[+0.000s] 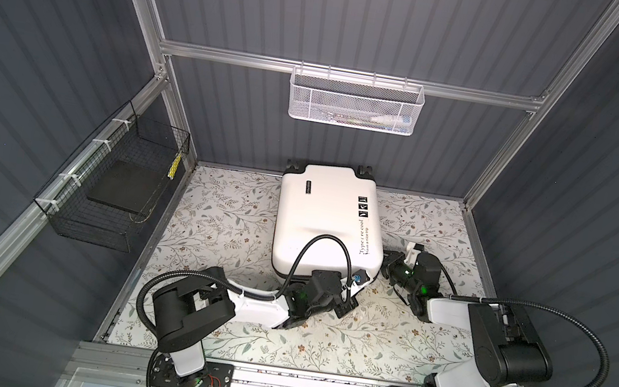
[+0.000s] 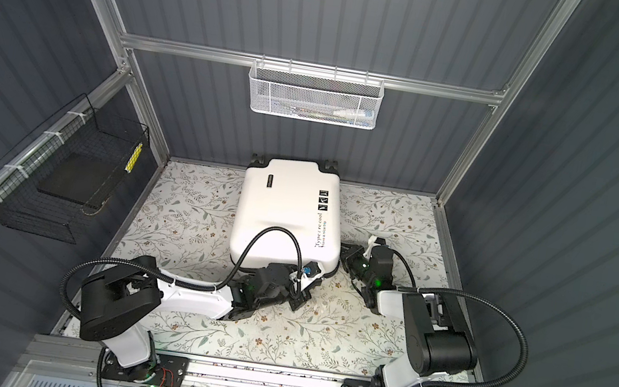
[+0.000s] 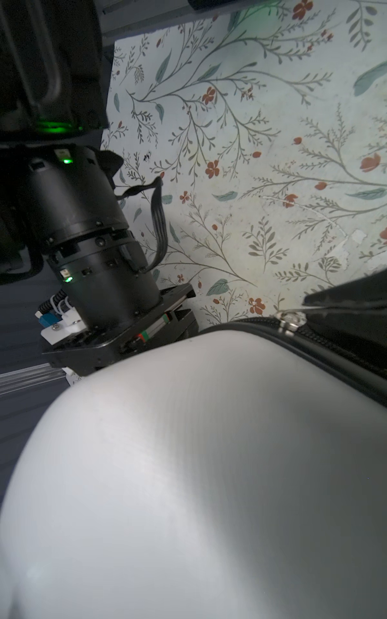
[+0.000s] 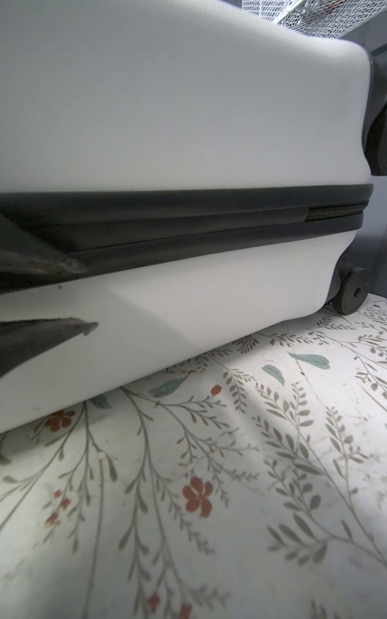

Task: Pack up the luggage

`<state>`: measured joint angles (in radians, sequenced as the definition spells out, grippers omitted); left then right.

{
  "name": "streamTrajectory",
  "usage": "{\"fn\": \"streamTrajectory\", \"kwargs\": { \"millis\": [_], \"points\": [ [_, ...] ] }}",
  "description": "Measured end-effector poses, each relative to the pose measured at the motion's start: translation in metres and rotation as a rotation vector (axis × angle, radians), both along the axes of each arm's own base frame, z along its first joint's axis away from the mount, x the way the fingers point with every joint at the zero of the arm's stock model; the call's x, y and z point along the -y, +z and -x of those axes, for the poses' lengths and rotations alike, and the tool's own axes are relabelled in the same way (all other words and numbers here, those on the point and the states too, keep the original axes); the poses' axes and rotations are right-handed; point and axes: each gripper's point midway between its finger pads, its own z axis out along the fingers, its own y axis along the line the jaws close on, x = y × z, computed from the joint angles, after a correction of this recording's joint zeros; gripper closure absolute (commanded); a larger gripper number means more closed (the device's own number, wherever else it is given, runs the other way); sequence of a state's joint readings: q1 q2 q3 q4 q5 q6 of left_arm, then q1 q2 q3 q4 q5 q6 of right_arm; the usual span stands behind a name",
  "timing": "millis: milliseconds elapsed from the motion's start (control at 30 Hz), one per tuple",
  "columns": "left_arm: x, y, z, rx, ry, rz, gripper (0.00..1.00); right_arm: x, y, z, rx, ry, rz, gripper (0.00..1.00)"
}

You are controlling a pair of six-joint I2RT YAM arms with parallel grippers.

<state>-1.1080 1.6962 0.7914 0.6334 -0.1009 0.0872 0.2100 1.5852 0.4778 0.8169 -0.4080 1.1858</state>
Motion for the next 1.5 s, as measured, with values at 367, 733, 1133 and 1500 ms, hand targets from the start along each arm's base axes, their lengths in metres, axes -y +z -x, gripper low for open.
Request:
{"fn": "streamTrajectory", "kwargs": {
  "millis": [367, 733, 1133, 1500],
  "points": [
    [0.012, 0.006, -0.004, 0.026, 0.017, 0.016, 1.00, -0.008, 0.003, 0.002, 0.012, -0.047, 0.046, 0.78],
    [0.013, 0.019, -0.002, 0.060, 0.016, 0.056, 1.00, -0.029, 0.005, 0.018, -0.008, -0.011, 0.074, 0.79],
    [-0.005, 0.018, 0.011, 0.056, 0.005, 0.052, 1.00, -0.025, -0.002, 0.034, -0.058, 0.068, 0.039, 0.63],
    [-0.010, 0.021, 0.020, 0.057, -0.007, 0.056, 1.00, 0.009, -0.009, 0.049, 0.040, 0.189, 0.089, 0.64]
  ]
}}
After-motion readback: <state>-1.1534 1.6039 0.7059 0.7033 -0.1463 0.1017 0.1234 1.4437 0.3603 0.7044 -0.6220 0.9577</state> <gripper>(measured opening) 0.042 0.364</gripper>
